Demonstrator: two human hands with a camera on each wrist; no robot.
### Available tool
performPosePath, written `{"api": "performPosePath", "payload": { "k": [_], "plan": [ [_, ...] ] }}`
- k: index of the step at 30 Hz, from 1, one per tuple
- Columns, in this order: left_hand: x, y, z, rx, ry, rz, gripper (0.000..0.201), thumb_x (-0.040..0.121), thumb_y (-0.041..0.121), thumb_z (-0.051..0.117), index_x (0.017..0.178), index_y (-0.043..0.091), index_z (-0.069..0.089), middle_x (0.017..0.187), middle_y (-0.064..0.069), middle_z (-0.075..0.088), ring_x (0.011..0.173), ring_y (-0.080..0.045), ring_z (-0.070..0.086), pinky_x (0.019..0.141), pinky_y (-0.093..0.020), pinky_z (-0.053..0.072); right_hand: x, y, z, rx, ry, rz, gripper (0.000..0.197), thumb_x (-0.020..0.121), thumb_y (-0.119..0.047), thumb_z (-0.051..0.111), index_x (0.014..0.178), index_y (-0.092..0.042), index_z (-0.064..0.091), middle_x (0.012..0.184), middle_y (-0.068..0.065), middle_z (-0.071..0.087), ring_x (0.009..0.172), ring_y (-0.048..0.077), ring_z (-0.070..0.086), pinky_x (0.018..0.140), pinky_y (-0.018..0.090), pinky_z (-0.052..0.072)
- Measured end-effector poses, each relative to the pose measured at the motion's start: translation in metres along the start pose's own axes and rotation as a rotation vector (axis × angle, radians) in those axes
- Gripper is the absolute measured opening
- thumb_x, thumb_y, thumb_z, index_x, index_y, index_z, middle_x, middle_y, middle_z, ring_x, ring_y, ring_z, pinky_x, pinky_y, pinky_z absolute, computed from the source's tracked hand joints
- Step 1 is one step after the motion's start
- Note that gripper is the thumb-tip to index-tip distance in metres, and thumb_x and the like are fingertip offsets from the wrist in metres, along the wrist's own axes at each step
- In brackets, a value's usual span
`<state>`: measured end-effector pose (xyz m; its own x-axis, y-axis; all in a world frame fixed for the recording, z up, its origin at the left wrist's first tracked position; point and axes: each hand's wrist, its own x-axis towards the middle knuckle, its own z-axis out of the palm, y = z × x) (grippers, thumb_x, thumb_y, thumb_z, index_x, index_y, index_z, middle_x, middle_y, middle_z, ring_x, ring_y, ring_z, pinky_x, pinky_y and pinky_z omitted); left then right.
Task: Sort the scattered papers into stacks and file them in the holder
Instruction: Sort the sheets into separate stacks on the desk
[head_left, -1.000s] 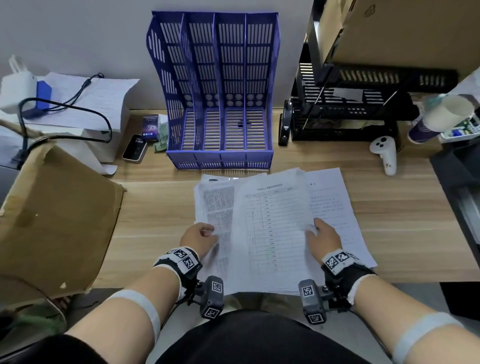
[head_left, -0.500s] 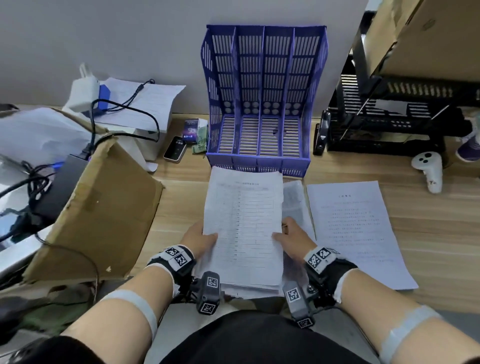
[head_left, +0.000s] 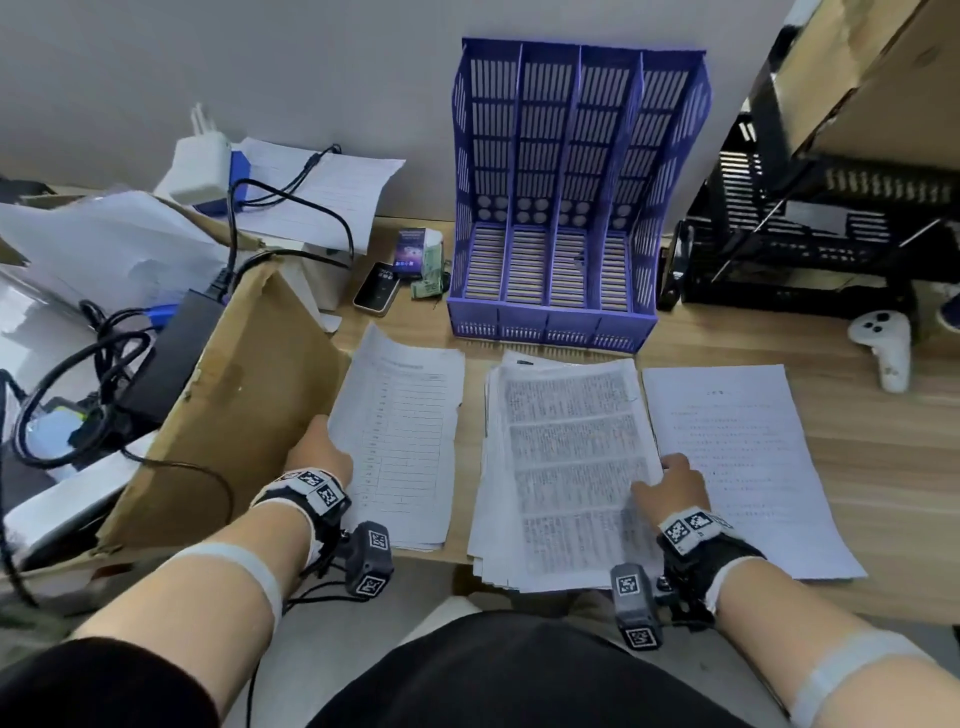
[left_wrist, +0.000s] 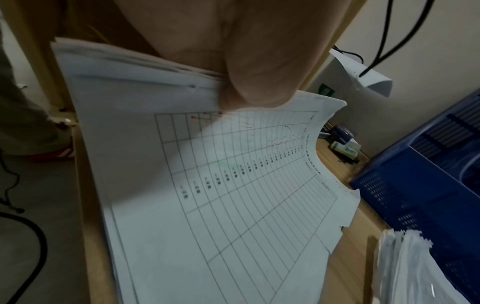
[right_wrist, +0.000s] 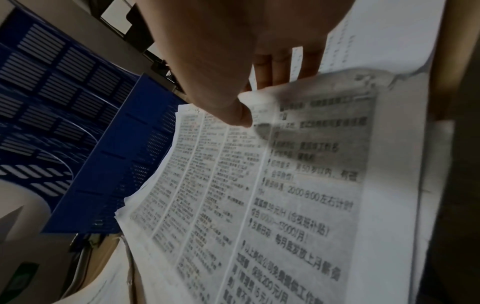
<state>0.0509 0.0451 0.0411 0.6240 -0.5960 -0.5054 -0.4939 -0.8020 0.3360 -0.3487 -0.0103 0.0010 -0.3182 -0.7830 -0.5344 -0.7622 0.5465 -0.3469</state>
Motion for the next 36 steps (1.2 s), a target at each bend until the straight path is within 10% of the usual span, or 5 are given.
{"api": "performPosePath", "payload": {
  "k": [8,18,22,29,36],
  "plan": [
    [-0.018,0.032,0.022,0.117,0.194,0.162,0.079,0.078,0.002,0.053,0.147,0.032,0.027,0.144,-0.009,0.034,0.13,-0.032,0.038,0.11,-0.045,0.031,-0.013,0.01,-0.008,0.076,0.114,-0.095,0.009,0.087,-0.009,0.054,0.094,-0.013,0.05,0.08,0.009,0.059,0.07,0.029,0.057,0.061,0.031,0.045],
    [-0.044,0.084,0.079,-0.066,-0.331,0.419,0.024,0.086,0.007,0.057,0.099,0.027,0.063,0.102,0.002,0.068,0.101,-0.021,0.065,0.087,-0.03,0.051,-0.007,0.029,-0.03,0.166,0.244,-0.082,0.01,0.09,-0.006,0.05,0.081,-0.011,0.05,0.07,0.008,0.058,0.059,0.024,0.05,0.053,0.028,0.037],
    [-0.06,0.101,0.098,-0.1,-0.423,0.383,0.027,0.088,0.01,0.058,0.111,0.022,0.06,0.102,-0.001,0.068,0.093,-0.02,0.065,0.078,-0.028,0.054,-0.005,0.039,-0.043,0.259,0.228,-0.108,0.009,0.093,-0.006,0.049,0.086,-0.012,0.051,0.079,0.007,0.061,0.073,0.027,0.055,0.064,0.03,0.04],
    [-0.084,0.127,0.123,-0.093,-0.581,0.266,0.032,0.088,0.017,0.069,0.115,0.014,0.052,0.107,-0.017,0.067,0.09,-0.029,0.069,0.086,-0.05,0.058,0.003,0.059,-0.064,0.433,0.071,-0.083,0.003,0.092,-0.009,0.054,0.094,-0.01,0.052,0.078,0.008,0.059,0.068,0.025,0.054,0.06,0.029,0.04],
    [-0.095,0.133,0.143,-0.116,-0.638,0.252,0.047,0.091,0.018,0.066,0.135,0.01,0.049,0.111,-0.015,0.068,0.095,-0.032,0.071,0.083,-0.047,0.06,0.001,0.068,-0.061,0.21,-0.315,-0.052,0.027,0.089,-0.016,0.057,0.112,-0.004,0.065,0.112,0.011,0.069,0.099,0.027,0.064,0.085,0.036,0.051]
  ]
}}
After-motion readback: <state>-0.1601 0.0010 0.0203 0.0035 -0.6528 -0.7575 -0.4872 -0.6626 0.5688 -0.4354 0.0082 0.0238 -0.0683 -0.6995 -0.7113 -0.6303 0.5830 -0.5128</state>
